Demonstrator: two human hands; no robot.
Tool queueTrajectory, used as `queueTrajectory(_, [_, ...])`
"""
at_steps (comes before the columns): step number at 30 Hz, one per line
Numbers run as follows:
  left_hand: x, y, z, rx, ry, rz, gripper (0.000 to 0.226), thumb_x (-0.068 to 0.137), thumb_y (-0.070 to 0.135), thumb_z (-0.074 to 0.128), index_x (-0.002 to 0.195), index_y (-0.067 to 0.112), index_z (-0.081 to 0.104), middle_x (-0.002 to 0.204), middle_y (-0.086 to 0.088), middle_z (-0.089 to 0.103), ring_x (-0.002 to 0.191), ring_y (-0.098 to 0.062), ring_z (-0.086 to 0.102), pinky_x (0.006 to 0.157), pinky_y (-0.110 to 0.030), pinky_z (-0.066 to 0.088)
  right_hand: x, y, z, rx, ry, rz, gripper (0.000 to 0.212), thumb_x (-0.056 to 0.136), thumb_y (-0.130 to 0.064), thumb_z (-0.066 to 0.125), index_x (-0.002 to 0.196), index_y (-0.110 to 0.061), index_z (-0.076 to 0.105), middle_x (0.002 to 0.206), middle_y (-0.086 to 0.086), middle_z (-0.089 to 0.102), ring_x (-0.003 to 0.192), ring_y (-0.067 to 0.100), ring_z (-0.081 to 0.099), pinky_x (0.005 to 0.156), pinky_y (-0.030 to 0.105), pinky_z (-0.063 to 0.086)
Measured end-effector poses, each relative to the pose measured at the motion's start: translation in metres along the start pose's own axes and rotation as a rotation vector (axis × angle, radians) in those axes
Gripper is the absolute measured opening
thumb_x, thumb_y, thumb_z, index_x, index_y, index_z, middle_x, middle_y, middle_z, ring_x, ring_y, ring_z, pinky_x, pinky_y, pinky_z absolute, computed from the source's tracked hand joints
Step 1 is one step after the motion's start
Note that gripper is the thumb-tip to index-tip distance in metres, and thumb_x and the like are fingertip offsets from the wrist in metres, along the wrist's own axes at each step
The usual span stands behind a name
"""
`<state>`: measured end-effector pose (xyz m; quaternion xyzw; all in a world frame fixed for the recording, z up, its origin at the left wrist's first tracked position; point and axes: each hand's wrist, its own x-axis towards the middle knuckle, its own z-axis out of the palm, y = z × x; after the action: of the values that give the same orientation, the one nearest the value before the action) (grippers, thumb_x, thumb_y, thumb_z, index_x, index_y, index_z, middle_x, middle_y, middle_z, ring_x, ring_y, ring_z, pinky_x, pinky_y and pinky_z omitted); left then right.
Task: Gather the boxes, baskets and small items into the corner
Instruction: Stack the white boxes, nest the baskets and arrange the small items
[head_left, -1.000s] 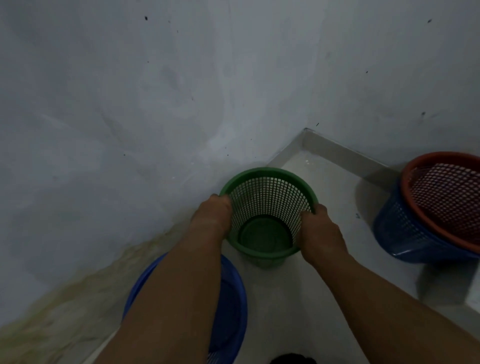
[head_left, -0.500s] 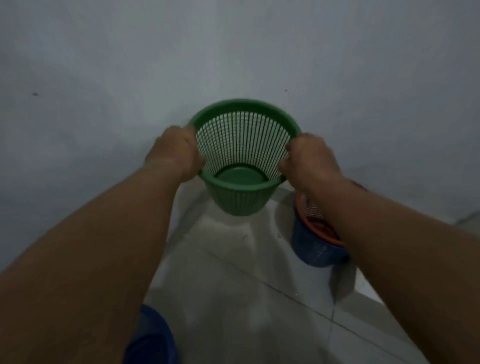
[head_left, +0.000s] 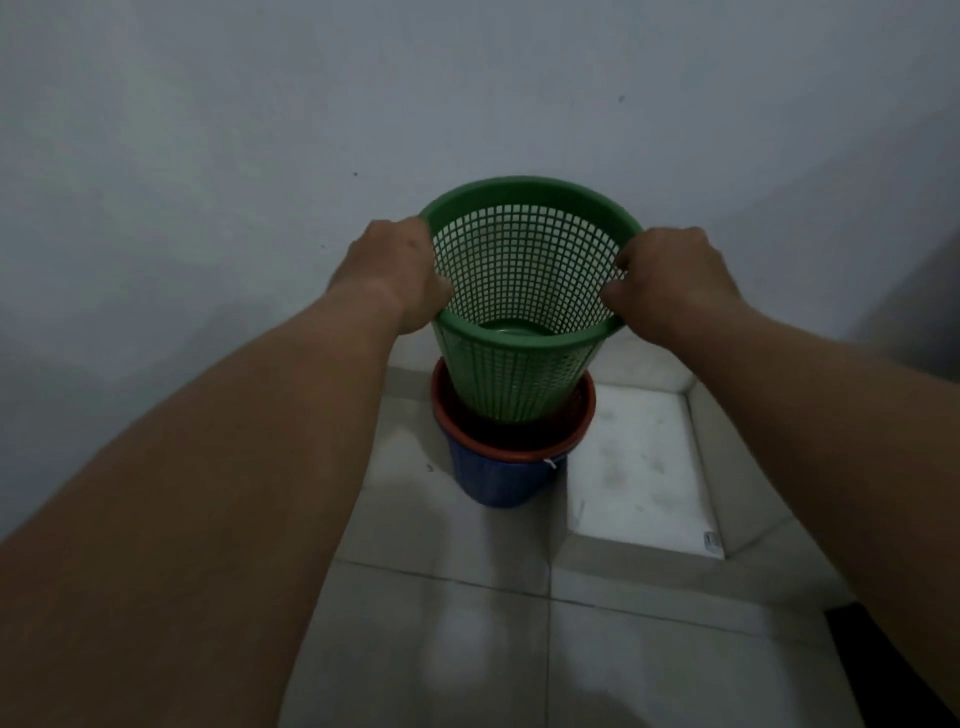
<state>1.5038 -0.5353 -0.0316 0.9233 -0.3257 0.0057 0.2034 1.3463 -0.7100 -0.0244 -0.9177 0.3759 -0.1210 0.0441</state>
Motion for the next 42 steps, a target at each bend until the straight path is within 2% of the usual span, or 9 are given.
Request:
queueTrajectory(7, [-0.007, -0.002, 0.019, 0.062, -0.078, -0.002, 0.048, 0.087, 0.031, 0.067, 0.129, 0.012, 0.053, 0.120, -0.015, 0.057, 0.095, -0.028, 0.054, 0.076, -0.033, 0.044, -0.007, 0.006, 0.019, -0.055, -0.077, 0.016, 0.042, 0.088, -0.031, 0.062, 0.125, -0.012, 0.062, 0.119, 0.016, 0.059, 0.103, 0.036, 0.059, 0.083, 0.039, 0.051])
queueTrajectory(13, [-0.023, -0.019, 0.026, 0.184, -0.184, 0.018, 0.061, 0.091, 0.051, 0.059, 0.137, 0.012, 0.046, 0.136, -0.017, 0.049, 0.119, -0.036, 0.050, 0.092, -0.041, 0.045, -0.022, -0.017, 0.037, -0.140, -0.146, -0.077, 0.040, 0.095, -0.033, 0.053, 0.132, -0.017, 0.056, 0.129, 0.013, 0.051, 0.113, 0.036, 0.055, 0.089, 0.039, 0.046])
queueTrajectory(18, [-0.060, -0.076, 0.011, 0.284, -0.235, -0.081, 0.050, 0.090, 0.048, 0.061, 0.129, 0.018, 0.054, 0.129, -0.014, 0.054, 0.113, -0.035, 0.055, 0.093, -0.041, 0.048, -0.049, -0.079, 0.056, -0.126, -0.220, -0.275, 0.028, 0.097, -0.026, 0.050, 0.121, -0.018, 0.060, 0.117, 0.011, 0.057, 0.099, 0.032, 0.059, 0.070, 0.033, 0.040])
queueTrajectory(20, [-0.087, -0.109, 0.001, 0.338, -0.276, -0.148, 0.046, 0.091, 0.046, 0.061, 0.128, 0.020, 0.056, 0.128, -0.014, 0.055, 0.112, -0.035, 0.056, 0.093, -0.041, 0.049, -0.065, -0.110, 0.071, -0.107, -0.272, -0.381, 0.026, 0.097, -0.026, 0.050, 0.118, -0.018, 0.061, 0.115, 0.012, 0.060, 0.090, 0.030, 0.059, 0.067, 0.032, 0.040])
queueTrajectory(22, [-0.120, -0.145, -0.011, 0.382, -0.340, -0.233, 0.045, 0.092, 0.044, 0.059, 0.132, 0.022, 0.055, 0.131, -0.013, 0.054, 0.114, -0.033, 0.056, 0.094, -0.039, 0.047, -0.088, -0.145, 0.088, -0.058, -0.338, -0.492, 0.030, 0.097, -0.029, 0.049, 0.122, -0.019, 0.061, 0.118, 0.012, 0.061, 0.097, 0.031, 0.060, 0.071, 0.033, 0.044])
queueTrajectory(28, [-0.243, -0.244, -0.036, 0.467, -0.540, -0.518, 0.039, 0.096, 0.033, 0.057, 0.131, 0.017, 0.055, 0.131, -0.012, 0.054, 0.113, -0.030, 0.057, 0.094, -0.039, 0.049, -0.193, -0.239, 0.129, 0.068, -0.698, -0.805, 0.040, 0.093, -0.047, 0.058, 0.130, -0.033, 0.058, 0.132, 0.006, 0.057, 0.117, 0.030, 0.056, 0.098, 0.039, 0.047])
queueTrajectory(33, [-0.357, -0.287, -0.043, 0.517, -0.741, -0.855, 0.038, 0.093, 0.023, 0.060, 0.130, 0.013, 0.054, 0.125, -0.010, 0.056, 0.110, -0.026, 0.058, 0.093, -0.037, 0.050, -0.274, -0.286, 0.150, 0.055, -0.865, -1.002, 0.047, 0.093, -0.041, 0.060, 0.138, -0.030, 0.053, 0.137, 0.008, 0.054, 0.118, 0.027, 0.056, 0.096, 0.038, 0.049])
queueTrajectory(36, [-0.415, -0.296, -0.035, 0.485, -0.742, -1.021, 0.038, 0.096, 0.022, 0.053, 0.134, 0.016, 0.050, 0.129, -0.007, 0.055, 0.115, -0.023, 0.056, 0.093, -0.036, 0.048, -0.303, -0.294, 0.167, -0.049, -0.926, -1.066, 0.050, 0.090, -0.031, 0.063, 0.138, -0.027, 0.051, 0.127, 0.010, 0.059, 0.106, 0.029, 0.061, 0.086, 0.036, 0.053])
queueTrajectory(42, [-0.454, -0.300, -0.008, 0.258, -0.633, -1.252, 0.050, 0.093, 0.011, 0.055, 0.139, 0.007, 0.036, 0.130, -0.014, 0.050, 0.114, -0.027, 0.055, 0.090, -0.035, 0.047, -0.326, -0.280, 0.183, -0.084, -1.084, -1.000, 0.071, 0.094, -0.017, 0.057, 0.154, -0.031, 0.021, 0.142, 0.017, 0.045, 0.119, 0.033, 0.055, 0.094, 0.037, 0.050])
